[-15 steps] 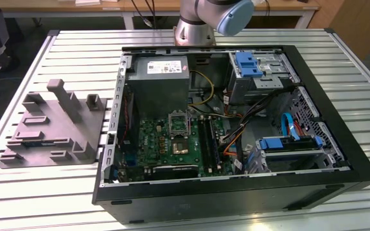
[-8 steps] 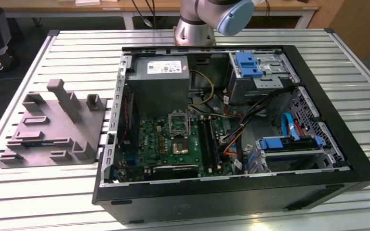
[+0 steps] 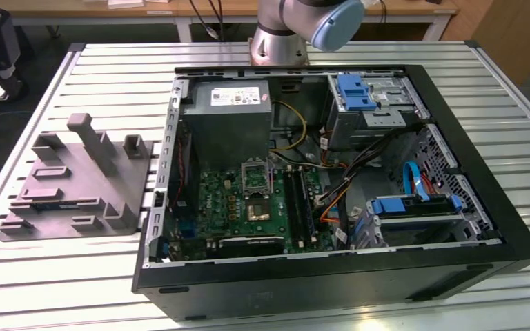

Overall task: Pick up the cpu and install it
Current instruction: 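Pick up the cpu and move it towards the insertion slot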

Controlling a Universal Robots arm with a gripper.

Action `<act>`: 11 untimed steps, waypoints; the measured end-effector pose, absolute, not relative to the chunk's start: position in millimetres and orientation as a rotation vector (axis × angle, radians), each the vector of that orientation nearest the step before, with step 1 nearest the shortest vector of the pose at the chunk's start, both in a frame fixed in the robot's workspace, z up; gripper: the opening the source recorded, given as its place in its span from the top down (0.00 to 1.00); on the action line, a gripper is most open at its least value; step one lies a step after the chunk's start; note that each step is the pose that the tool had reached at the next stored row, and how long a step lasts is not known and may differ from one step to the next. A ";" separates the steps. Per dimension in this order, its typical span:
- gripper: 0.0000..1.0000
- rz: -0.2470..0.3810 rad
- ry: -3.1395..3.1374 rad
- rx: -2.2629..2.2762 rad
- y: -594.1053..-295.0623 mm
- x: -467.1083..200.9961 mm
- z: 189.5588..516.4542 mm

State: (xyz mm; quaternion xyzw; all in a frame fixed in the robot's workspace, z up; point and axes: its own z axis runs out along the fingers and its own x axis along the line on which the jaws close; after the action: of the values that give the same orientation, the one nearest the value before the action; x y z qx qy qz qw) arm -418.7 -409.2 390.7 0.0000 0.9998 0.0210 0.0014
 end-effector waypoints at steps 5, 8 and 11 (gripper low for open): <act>0.53 0.066 3.138 0.000 -409.2 -417.4 390.6; 0.53 0.066 3.138 0.000 -409.2 -416.5 390.7; 0.53 0.066 3.138 0.000 -409.2 -415.4 390.7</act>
State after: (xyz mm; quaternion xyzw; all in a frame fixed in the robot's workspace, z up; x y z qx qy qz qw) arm -415.4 -409.2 390.7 -0.0001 0.9998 0.0210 0.0015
